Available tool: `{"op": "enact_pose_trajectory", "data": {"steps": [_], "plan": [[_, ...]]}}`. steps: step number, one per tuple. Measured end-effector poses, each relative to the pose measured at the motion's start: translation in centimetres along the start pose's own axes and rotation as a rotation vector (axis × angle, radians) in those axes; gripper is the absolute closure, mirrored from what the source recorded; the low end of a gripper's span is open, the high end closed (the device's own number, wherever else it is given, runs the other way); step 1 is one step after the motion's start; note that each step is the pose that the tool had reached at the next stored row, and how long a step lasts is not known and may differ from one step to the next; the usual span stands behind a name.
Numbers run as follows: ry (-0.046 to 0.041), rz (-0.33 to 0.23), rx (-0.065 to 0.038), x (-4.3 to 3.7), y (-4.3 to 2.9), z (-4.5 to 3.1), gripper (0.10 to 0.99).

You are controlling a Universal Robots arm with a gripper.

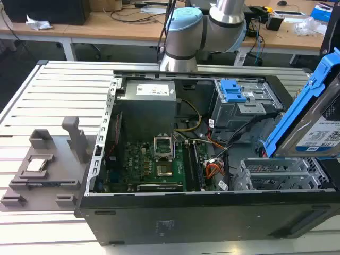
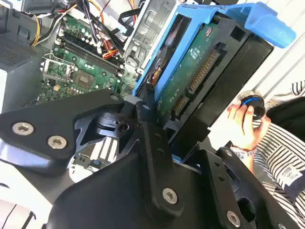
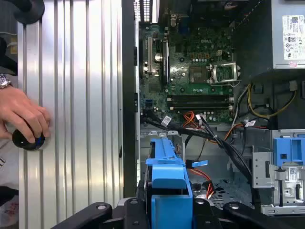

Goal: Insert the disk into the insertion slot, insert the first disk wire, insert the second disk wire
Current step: 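Insert the disk into the insertion slot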

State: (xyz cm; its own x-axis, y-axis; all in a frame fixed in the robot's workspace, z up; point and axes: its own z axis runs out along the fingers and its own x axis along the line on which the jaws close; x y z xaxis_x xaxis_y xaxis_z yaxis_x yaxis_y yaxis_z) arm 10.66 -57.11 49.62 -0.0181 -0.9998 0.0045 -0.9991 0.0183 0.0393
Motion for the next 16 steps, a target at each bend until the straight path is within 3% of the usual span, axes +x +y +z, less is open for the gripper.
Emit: {"op": "enact_pose_trajectory", "data": {"steps": [16], "plan": [[0.0000,0.000,0.000,0.00,-0.02,0.51,0.725]]}}
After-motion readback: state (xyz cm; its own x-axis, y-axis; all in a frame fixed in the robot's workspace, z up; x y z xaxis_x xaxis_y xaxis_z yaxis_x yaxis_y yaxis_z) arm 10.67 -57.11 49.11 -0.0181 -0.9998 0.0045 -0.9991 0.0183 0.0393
